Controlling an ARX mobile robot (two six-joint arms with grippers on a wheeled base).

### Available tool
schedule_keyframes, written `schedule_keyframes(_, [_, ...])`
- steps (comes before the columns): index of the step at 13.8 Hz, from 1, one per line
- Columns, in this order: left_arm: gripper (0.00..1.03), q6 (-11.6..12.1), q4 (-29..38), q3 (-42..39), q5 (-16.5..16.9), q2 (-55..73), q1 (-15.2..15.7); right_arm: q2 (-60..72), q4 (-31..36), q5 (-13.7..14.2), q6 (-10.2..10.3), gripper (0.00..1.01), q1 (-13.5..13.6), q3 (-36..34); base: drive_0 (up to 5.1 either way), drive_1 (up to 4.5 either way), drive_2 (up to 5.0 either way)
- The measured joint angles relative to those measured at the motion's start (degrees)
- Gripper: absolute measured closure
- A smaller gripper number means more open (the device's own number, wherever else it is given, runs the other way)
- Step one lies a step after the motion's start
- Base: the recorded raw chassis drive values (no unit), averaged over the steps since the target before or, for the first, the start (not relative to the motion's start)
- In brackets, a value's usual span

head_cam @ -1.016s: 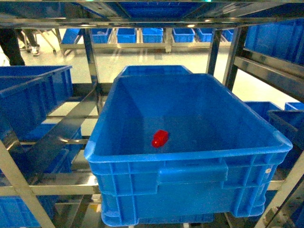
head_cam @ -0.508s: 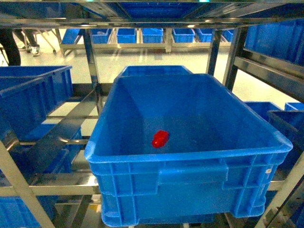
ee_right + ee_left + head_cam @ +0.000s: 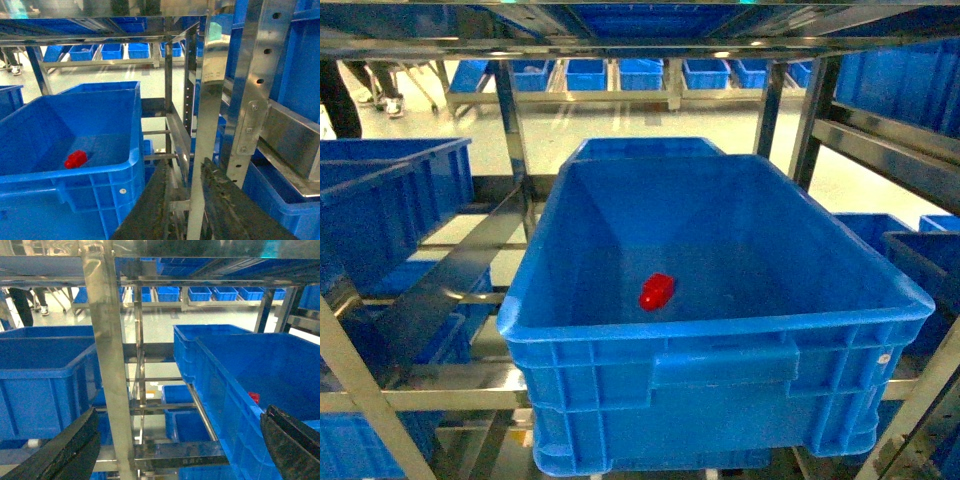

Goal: Pick red block from blue box to shelf

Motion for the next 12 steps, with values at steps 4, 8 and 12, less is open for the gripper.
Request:
schedule_keyframes(4, [0.05,0.0,0.0,0.0,0.02,0.0,0.0,0.0,0.02,0.0,0.0,0.34,0.0,0.0,0.0,0.0,0.0])
schedule_keyframes(8, [0.05,0.0,0.0,0.0,0.0,0.0,0.0,0.0,0.02,0.0,0.0,0.03,0.0,0.0,0.0,0.0,0.0])
schedule_keyframes(12, [0.05,0.0,0.0,0.0,0.02,0.0,0.0,0.0,0.02,0.0,0.0,0.03,0.0,0.0,0.0,0.0,0.0])
